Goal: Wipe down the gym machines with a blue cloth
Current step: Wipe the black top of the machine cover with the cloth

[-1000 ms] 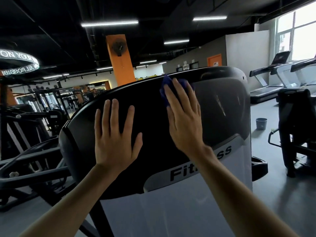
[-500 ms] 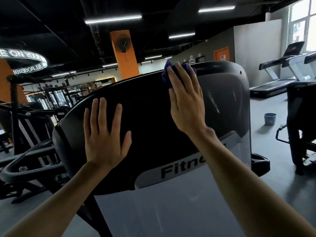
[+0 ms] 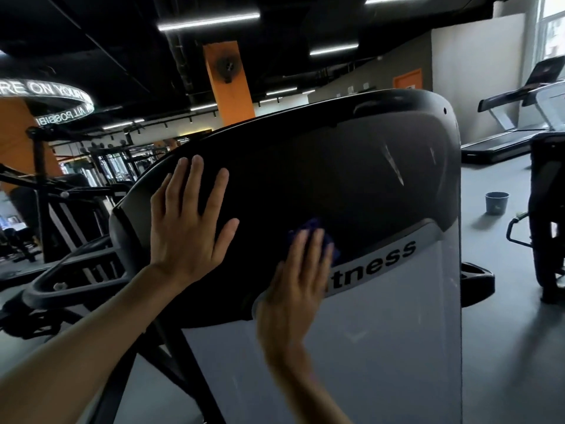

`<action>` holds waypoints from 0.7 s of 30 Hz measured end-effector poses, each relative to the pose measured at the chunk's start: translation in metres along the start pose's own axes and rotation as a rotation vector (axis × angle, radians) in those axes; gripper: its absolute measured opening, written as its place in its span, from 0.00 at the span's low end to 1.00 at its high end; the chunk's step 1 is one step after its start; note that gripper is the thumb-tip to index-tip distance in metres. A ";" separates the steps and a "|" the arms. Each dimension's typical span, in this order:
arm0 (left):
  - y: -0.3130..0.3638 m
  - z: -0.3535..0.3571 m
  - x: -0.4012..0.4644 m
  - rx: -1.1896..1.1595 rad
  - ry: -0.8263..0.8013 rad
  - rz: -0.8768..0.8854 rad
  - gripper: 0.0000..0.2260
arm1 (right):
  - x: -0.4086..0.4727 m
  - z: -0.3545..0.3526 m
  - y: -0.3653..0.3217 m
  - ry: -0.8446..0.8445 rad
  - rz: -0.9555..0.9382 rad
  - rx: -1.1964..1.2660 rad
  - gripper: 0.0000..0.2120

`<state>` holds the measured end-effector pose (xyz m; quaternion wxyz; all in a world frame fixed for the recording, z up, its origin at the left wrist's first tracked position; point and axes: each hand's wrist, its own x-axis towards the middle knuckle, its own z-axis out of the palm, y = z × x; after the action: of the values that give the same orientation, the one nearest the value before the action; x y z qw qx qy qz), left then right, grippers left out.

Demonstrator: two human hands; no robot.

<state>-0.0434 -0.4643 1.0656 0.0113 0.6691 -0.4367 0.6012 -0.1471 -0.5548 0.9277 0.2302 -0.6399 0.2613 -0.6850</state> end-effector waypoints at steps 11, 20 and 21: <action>-0.045 -0.007 0.001 -0.048 -0.012 0.213 0.28 | 0.022 -0.005 0.029 0.035 -0.094 -0.067 0.27; -0.047 -0.002 0.002 -0.107 0.033 0.193 0.26 | -0.017 0.042 -0.046 0.046 -0.294 -0.056 0.22; -0.047 -0.002 0.002 -0.115 0.026 0.198 0.26 | -0.018 0.040 -0.035 -0.024 -0.483 -0.098 0.24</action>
<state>-0.0170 -0.4354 1.0919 -0.0039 0.6131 -0.5342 0.5820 -0.1052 -0.5191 0.9386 0.0317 -0.7024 0.1309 -0.6989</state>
